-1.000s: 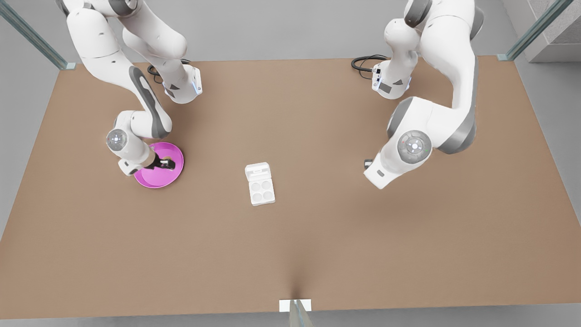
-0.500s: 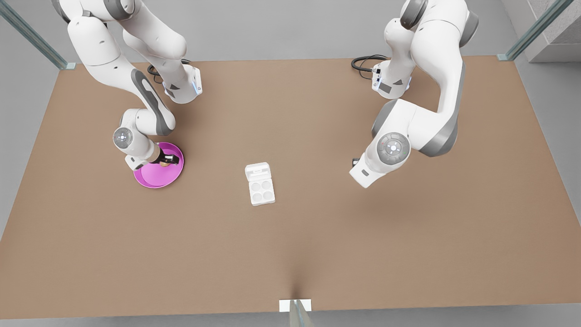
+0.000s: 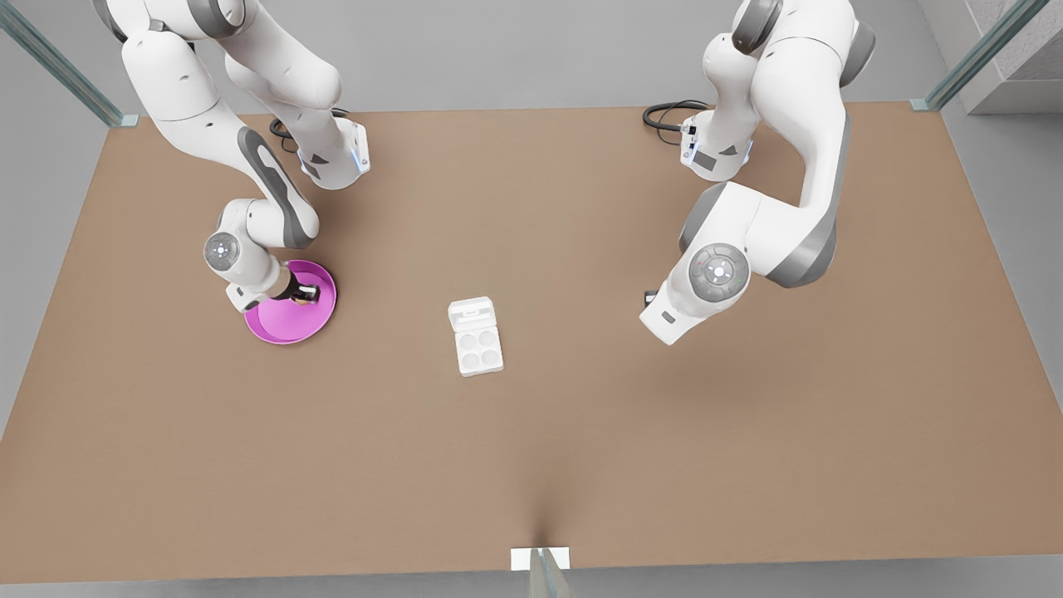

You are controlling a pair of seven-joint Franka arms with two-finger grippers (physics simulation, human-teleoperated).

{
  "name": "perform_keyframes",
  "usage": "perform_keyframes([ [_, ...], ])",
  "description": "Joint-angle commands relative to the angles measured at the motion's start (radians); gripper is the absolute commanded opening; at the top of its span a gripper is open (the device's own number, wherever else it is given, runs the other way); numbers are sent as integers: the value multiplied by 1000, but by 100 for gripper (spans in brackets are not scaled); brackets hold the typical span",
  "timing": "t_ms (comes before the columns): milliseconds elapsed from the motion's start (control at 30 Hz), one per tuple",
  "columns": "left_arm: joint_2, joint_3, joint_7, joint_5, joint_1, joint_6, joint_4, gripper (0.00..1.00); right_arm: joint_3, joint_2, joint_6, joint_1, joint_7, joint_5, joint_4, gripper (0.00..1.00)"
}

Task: Pack egg into the box and close the box lid

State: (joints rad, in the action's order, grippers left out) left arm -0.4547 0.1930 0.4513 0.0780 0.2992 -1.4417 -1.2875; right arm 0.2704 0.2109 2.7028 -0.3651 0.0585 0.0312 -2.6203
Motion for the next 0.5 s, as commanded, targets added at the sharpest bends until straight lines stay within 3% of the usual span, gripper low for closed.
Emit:
perform_keyframes([
  [0,2,0,17,0,0,-2,0,21,0,-2,-1,0,3,4,0,49],
  [233,4,0,17,0,-2,1,0,21,15,-80,-78,8,9,4,14,49],
  [467,2,0,13,0,-8,0,0,21,105,-58,-301,83,158,-14,244,48],
])
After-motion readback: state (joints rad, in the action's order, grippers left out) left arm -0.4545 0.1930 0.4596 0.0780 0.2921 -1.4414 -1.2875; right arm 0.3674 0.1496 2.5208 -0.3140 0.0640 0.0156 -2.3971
